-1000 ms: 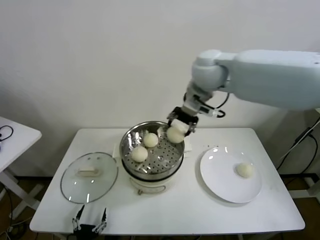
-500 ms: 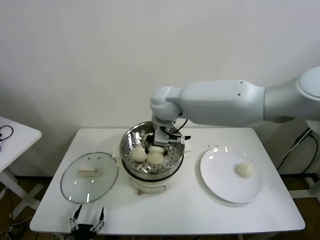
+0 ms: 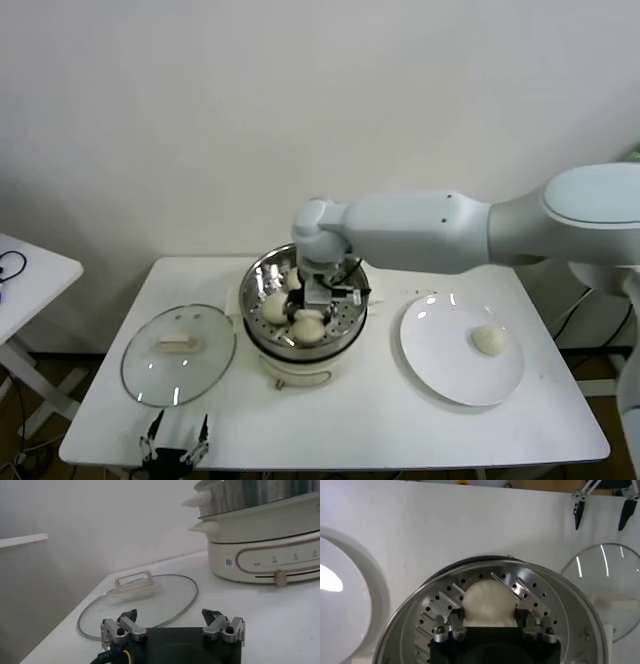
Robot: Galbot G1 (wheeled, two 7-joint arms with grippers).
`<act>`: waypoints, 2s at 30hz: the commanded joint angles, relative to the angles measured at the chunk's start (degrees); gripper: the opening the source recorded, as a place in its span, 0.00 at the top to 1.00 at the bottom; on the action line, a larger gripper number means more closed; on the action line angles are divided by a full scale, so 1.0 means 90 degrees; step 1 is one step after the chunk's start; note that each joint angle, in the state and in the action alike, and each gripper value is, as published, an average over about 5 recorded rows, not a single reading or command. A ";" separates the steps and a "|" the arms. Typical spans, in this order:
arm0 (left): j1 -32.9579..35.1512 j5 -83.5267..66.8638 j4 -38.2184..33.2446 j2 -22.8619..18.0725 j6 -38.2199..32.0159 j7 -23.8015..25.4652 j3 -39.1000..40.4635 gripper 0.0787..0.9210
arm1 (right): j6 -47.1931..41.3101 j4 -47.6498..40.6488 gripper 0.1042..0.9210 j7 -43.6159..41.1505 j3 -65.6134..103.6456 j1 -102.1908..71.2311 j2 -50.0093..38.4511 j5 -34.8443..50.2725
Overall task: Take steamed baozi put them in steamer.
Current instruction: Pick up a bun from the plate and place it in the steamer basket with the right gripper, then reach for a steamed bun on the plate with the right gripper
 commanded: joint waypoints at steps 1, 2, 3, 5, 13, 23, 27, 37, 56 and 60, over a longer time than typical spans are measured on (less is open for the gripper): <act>0.0012 0.0025 0.0001 0.0004 -0.0022 -0.0006 -0.0005 0.12 | 0.0208 -0.0317 0.32 0.0030 -0.0015 -0.0197 0.0150 -0.0021; 0.0013 0.0024 -0.0001 0.0005 -0.0022 -0.0006 -0.0005 0.12 | 0.0241 -0.0341 0.32 0.0023 -0.0025 -0.0187 0.0157 0.0030; 0.0013 0.0023 -0.0001 0.0004 -0.0022 -0.0005 -0.0005 0.12 | 0.0271 -0.0357 0.31 0.0016 -0.0034 -0.0170 0.0160 0.0073; 0.0010 0.0023 0.0003 0.0005 -0.0021 -0.0005 -0.0003 0.12 | 0.0339 -0.0369 0.30 0.0013 -0.0037 -0.0124 0.0155 0.0127; -0.0002 0.0039 -0.0009 -0.0010 -0.0007 -0.0003 0.0020 0.12 | 0.0562 -0.0623 0.13 0.0022 0.0005 0.0263 0.0020 0.0632; -0.0004 0.0012 -0.0016 0.0022 0.0008 0.0004 0.0010 0.12 | -0.0128 -0.0847 0.12 -0.0874 -0.1491 0.2319 -0.1134 0.3053; -0.0027 -0.0041 -0.0040 0.0040 0.0005 0.0018 0.0031 0.12 | -0.0960 -0.0718 0.12 -0.1058 -0.2476 0.2881 -0.2016 0.3793; -0.0099 -0.0140 -0.0008 0.0061 -0.0061 0.0063 0.0060 0.12 | -0.3078 -0.0157 0.12 -0.0557 -0.3119 0.2284 -0.4143 0.4031; 0.0019 0.0001 0.0059 -0.0004 -0.0119 0.0037 0.0024 0.12 | -0.3936 -0.1215 0.12 0.0121 0.0129 -0.1760 -0.5175 0.1772; 0.0028 0.0108 0.0061 -0.0036 -0.0128 0.0019 0.0034 0.12 | -0.3945 -0.1422 0.12 0.0239 0.0619 -0.2228 -0.5041 0.1649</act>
